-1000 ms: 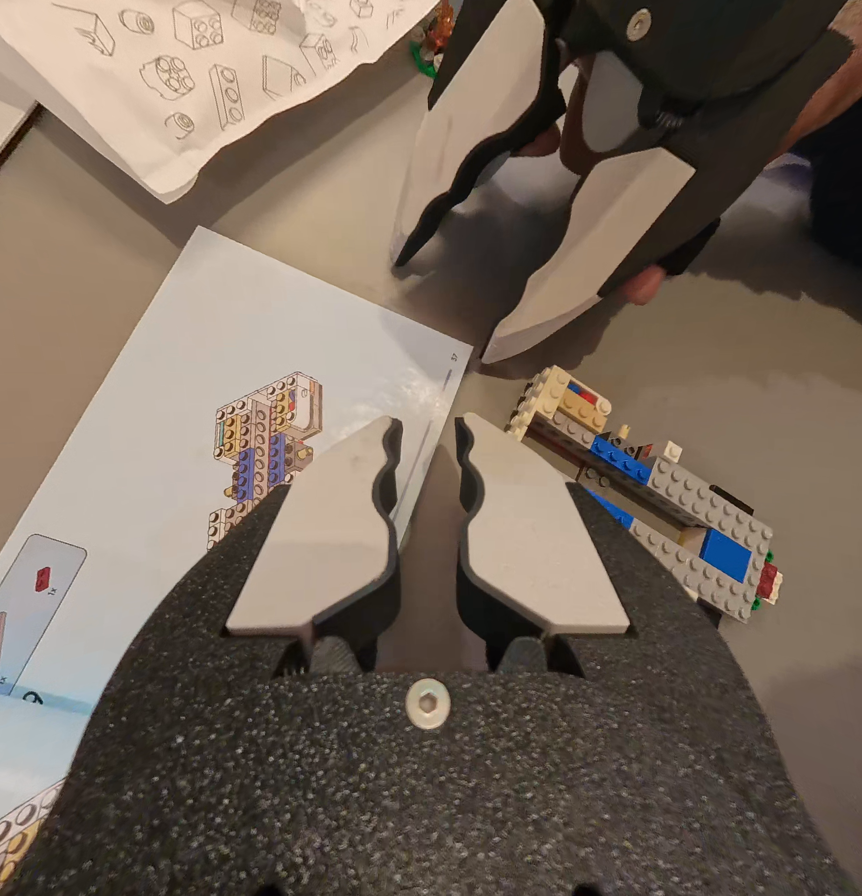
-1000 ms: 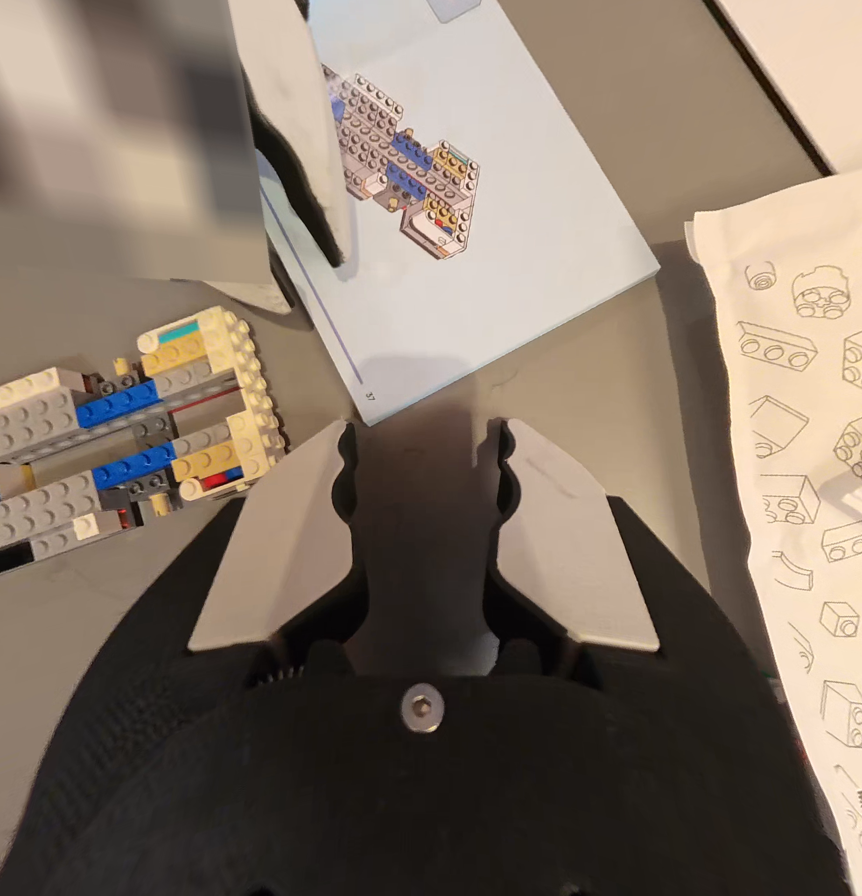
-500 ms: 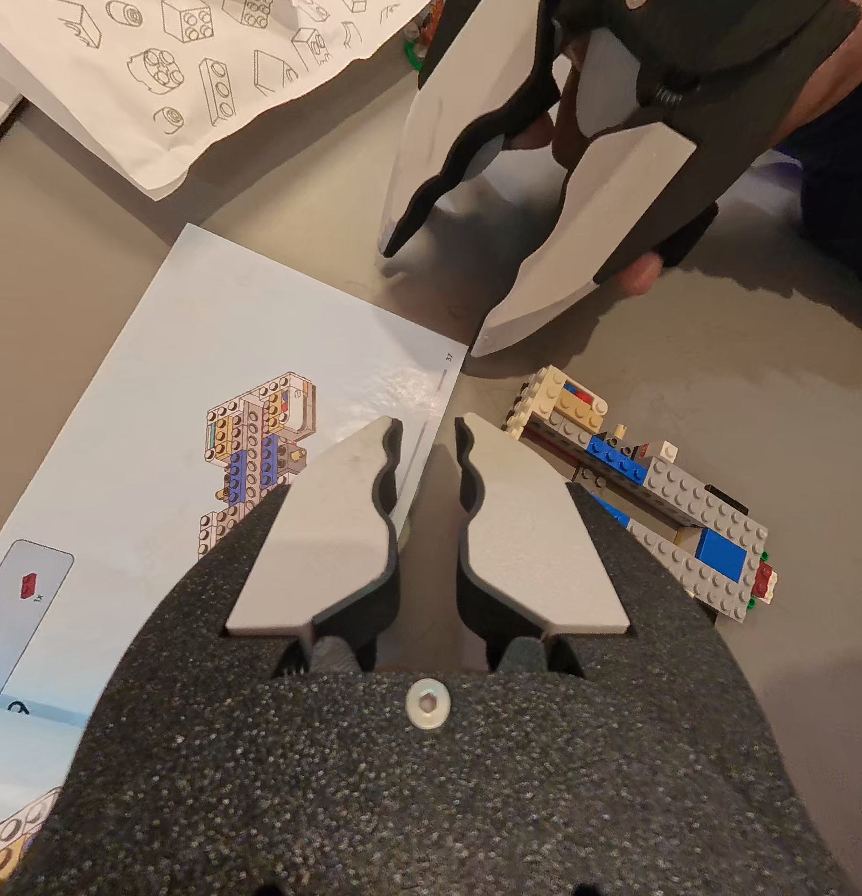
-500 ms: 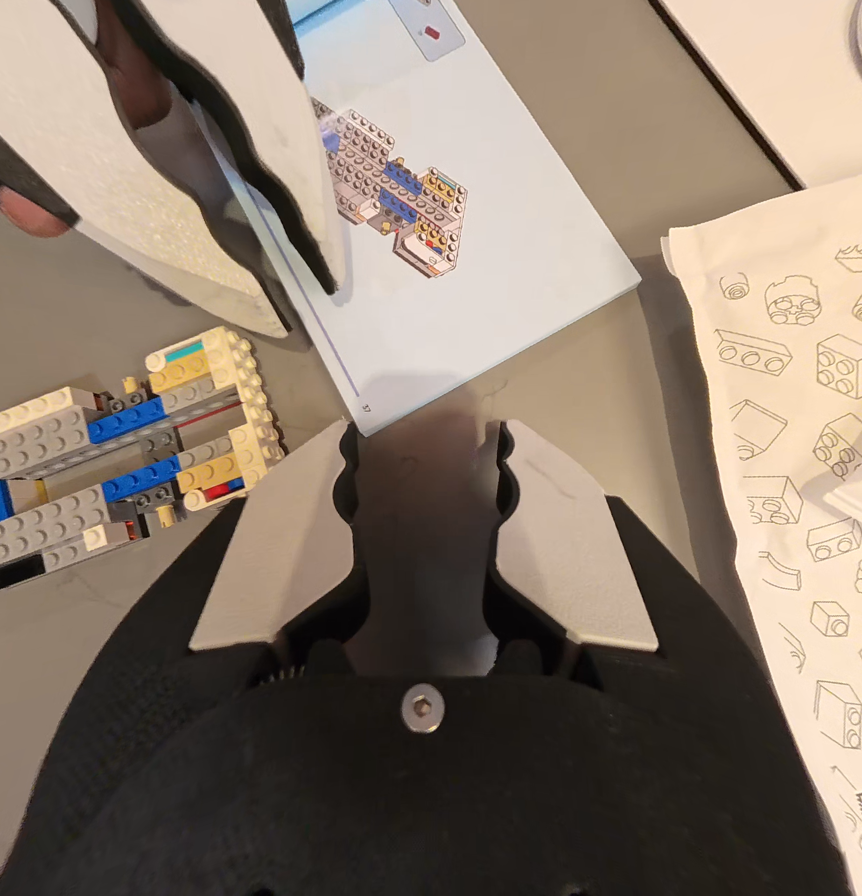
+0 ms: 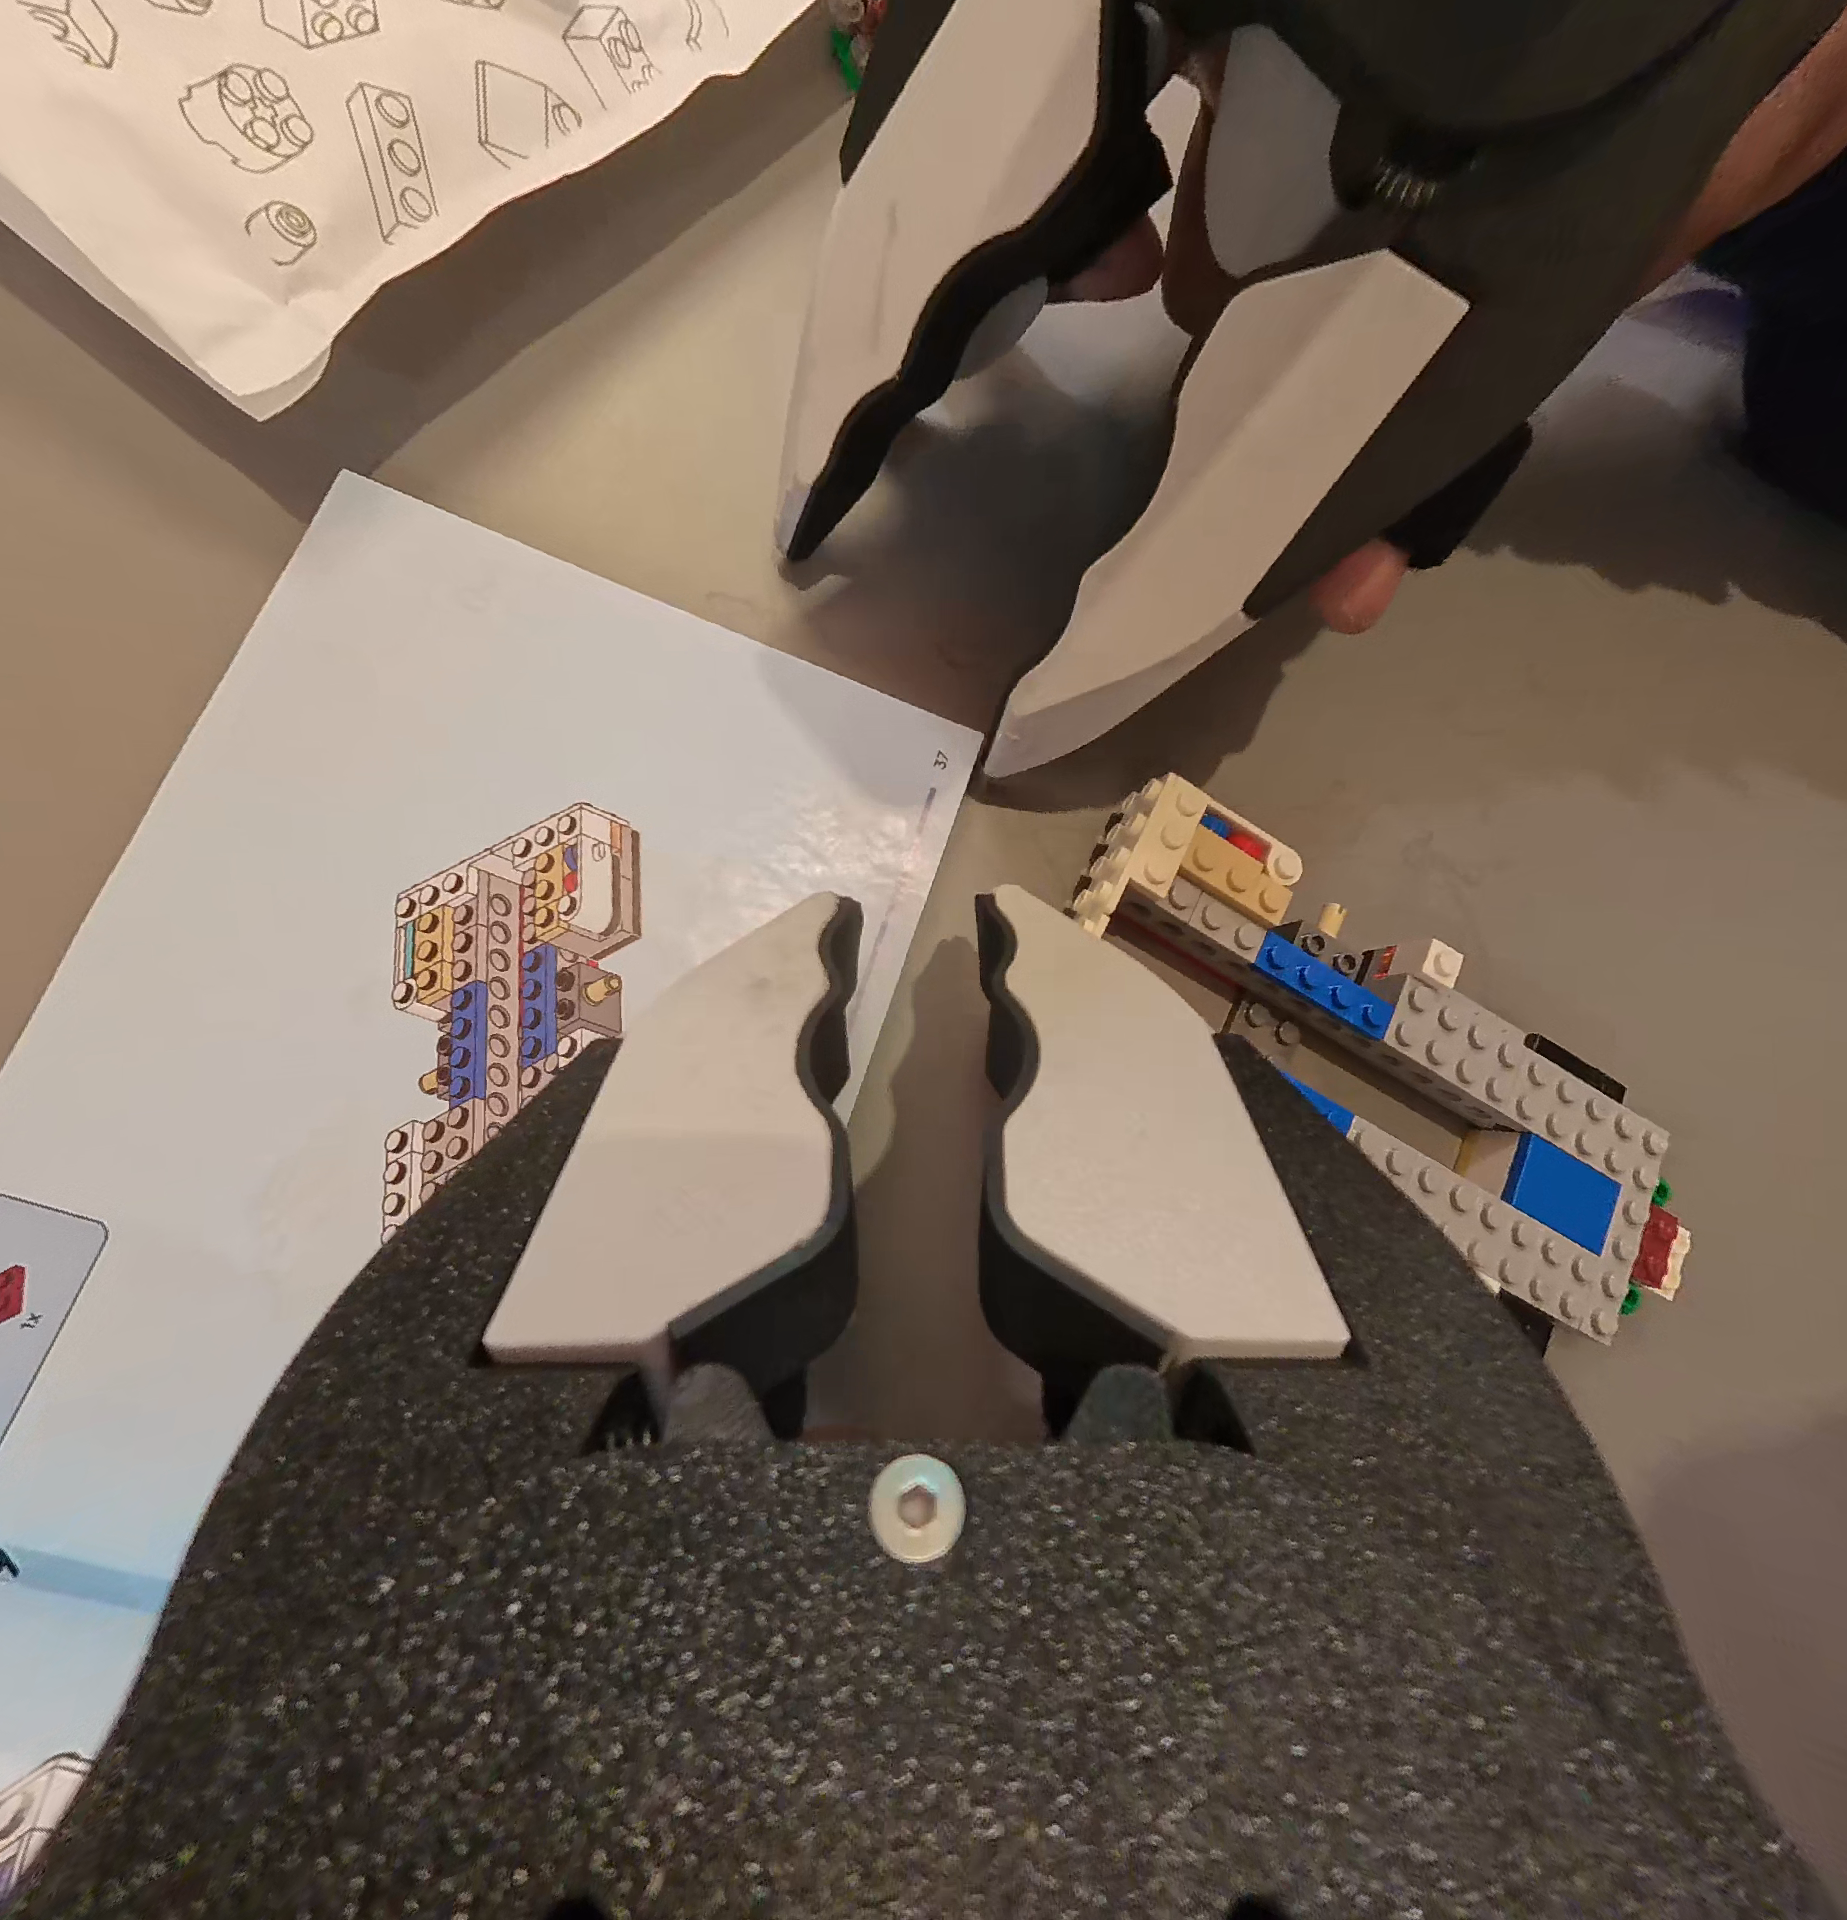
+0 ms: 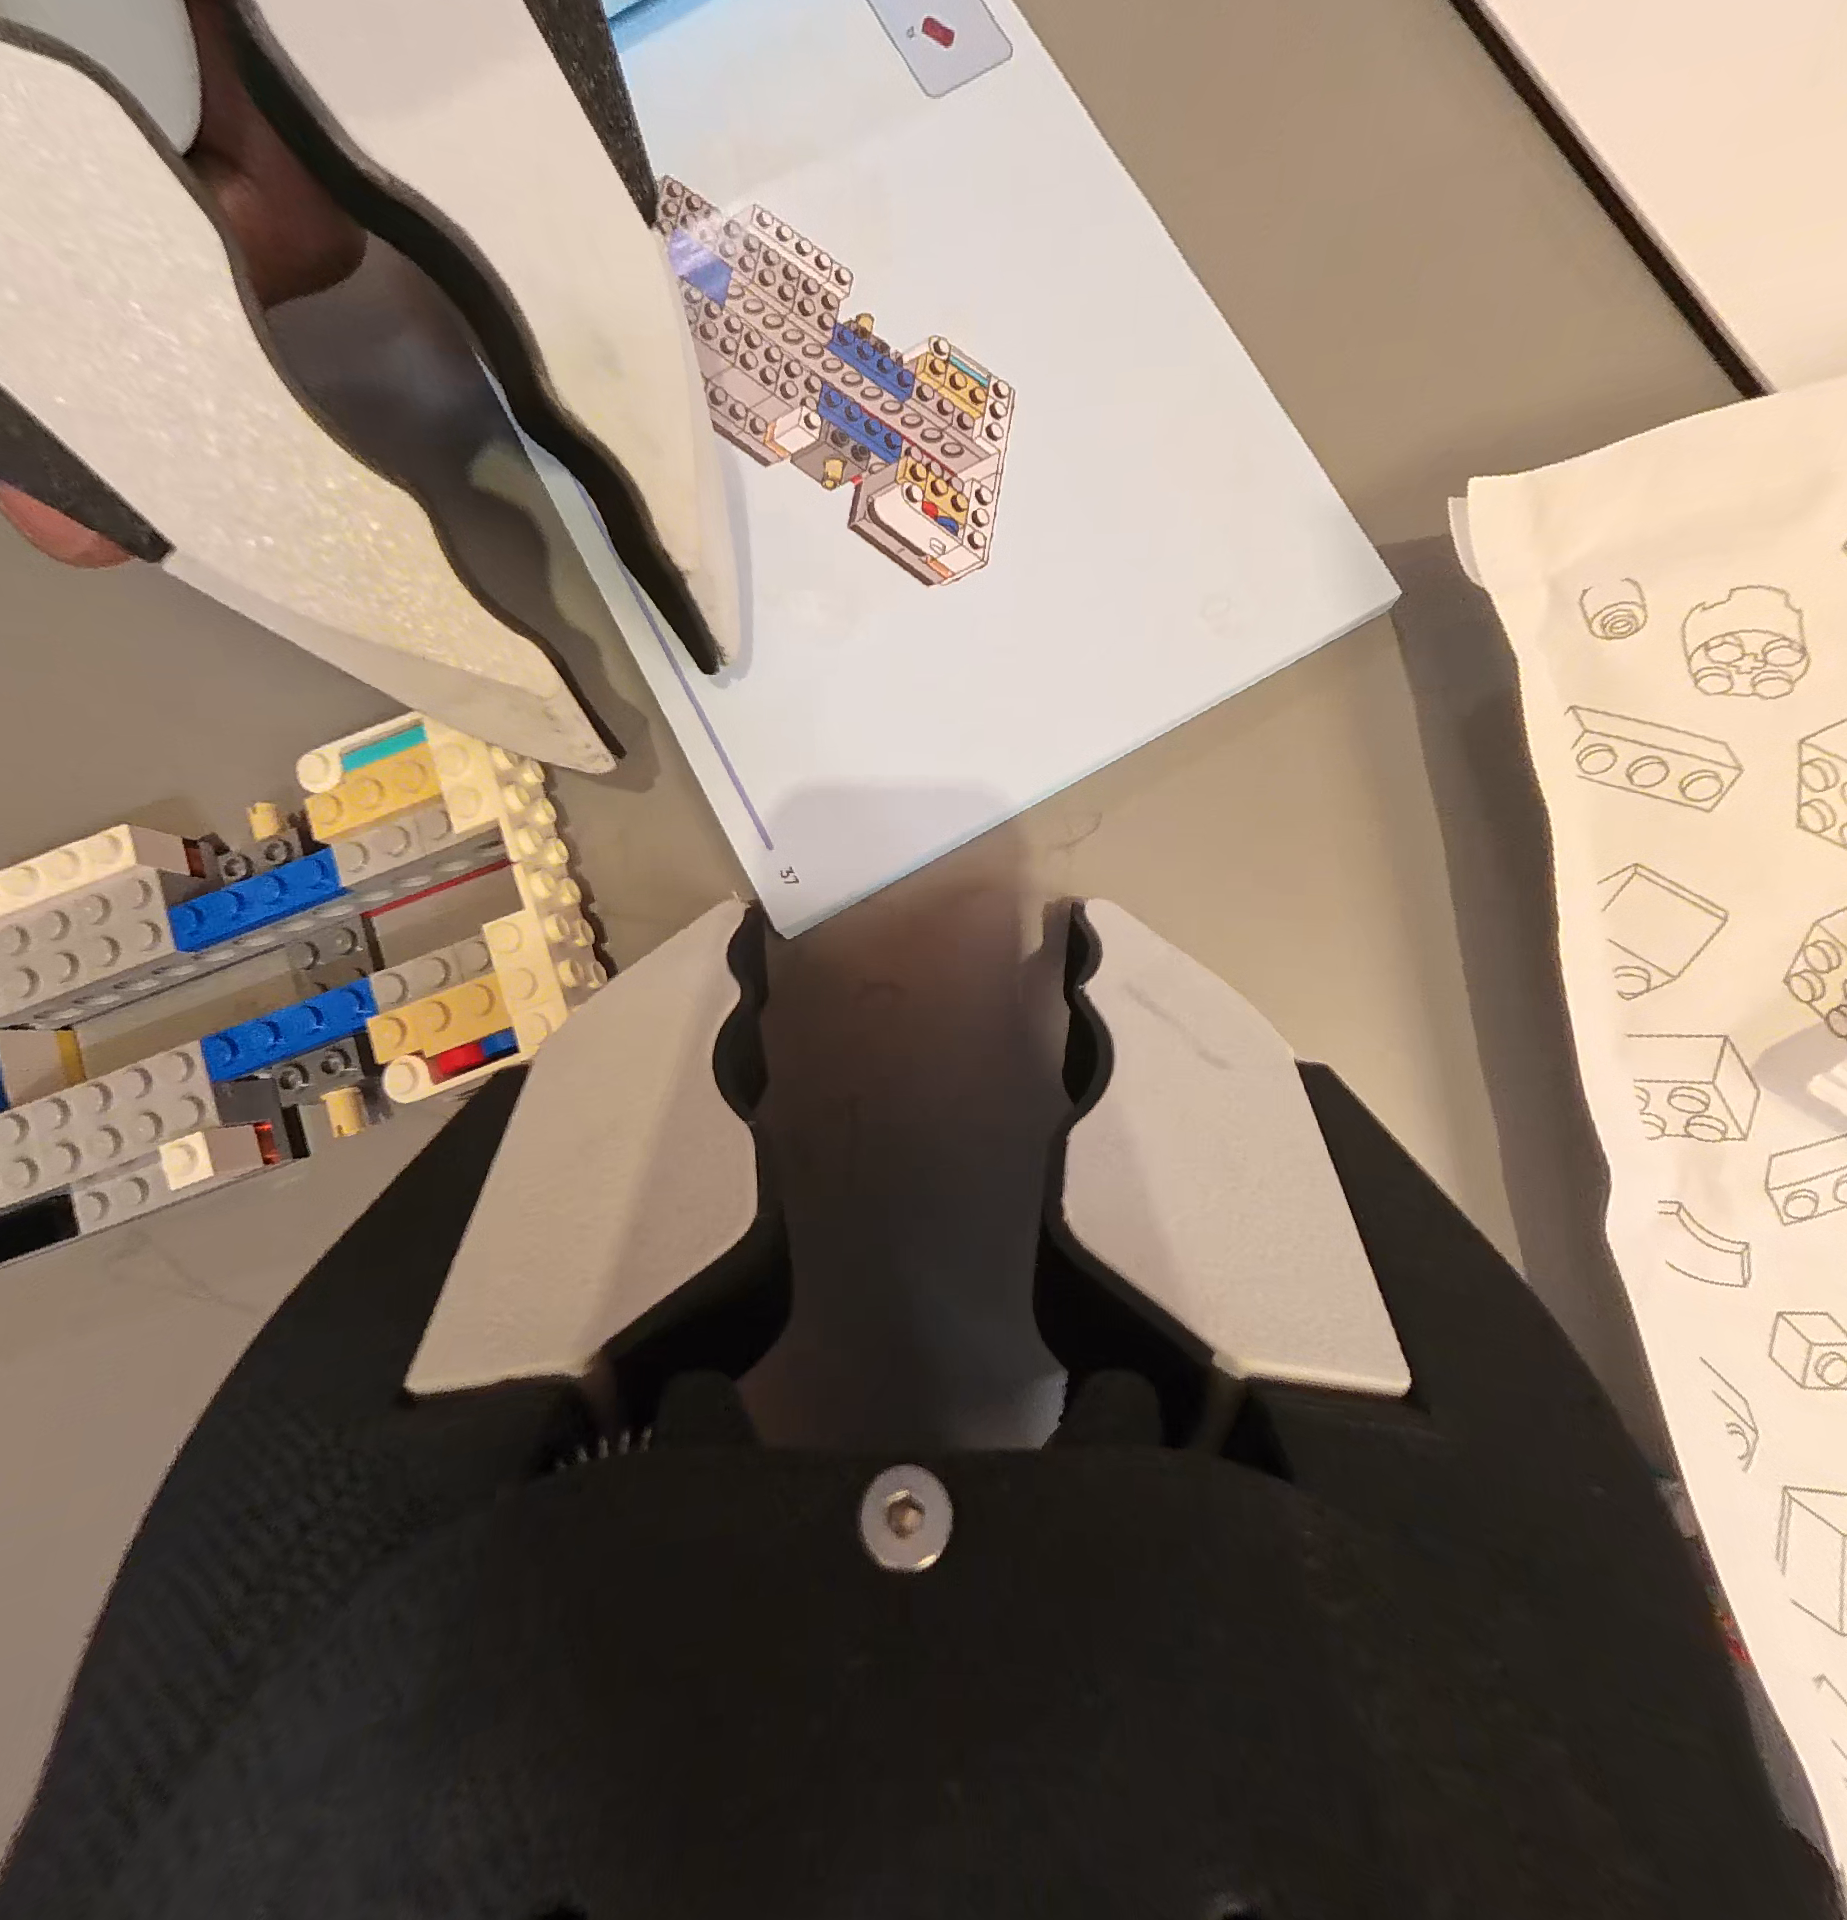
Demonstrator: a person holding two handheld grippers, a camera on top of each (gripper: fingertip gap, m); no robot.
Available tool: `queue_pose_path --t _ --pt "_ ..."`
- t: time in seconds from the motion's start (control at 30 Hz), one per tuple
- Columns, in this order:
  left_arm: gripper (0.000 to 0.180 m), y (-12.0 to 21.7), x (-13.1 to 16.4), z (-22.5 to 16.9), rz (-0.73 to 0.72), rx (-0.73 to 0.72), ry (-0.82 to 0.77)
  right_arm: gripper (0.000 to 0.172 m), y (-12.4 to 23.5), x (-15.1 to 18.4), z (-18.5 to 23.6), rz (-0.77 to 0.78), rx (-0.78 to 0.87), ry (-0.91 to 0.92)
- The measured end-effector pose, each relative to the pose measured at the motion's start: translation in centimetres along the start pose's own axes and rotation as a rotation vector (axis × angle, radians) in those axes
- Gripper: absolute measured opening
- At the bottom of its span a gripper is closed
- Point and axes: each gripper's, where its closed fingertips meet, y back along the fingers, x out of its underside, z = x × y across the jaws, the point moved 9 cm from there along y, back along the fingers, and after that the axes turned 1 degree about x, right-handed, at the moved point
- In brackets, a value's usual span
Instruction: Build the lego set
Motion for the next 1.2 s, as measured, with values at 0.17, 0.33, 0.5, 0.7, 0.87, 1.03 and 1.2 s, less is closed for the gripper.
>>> queue_pose_path --t 0.17,0.33,0.5,0.7,0.87,1.03,1.2 --pt "0.022 0.0 0.0 0.1 -0.004 -0.006 0.001 0.055 0.2 0.0 -0.2 -0.014 -0.005 -0.025" --pt "0.023 -0.2 0.0 -0.1 0.004 -0.011 -0.008 0.055 0.3 -0.1 -0.3 -0.022 -0.001 -0.034" --pt "0.024 -0.5 0.0 -0.2 0.009 -0.031 -0.024 0.055 0.4 -0.3 -0.4 -0.042 0.009 -0.047" --pt "0.023 -0.8 -0.1 -0.4 0.007 -0.054 -0.047 0.054 0.4 -0.5 -0.6 -0.064 0.036 -0.061" --pt "0.02 -1.0 -0.2 -0.5 -0.002 -0.068 -0.07 0.054 0.4 -0.5 -0.7 -0.073 0.042 -0.066" --pt "0.019 -1.1 -0.1 -0.5 -0.005 -0.072 -0.076 0.056 0.7 -0.3 -0.6 -0.062 0.02 -0.018" --pt "0.017 -1.3 0.0 -0.6 0.008 -0.082 -0.104 0.058 0.4 0.0 -0.1 -0.016 -0.001 0.036"
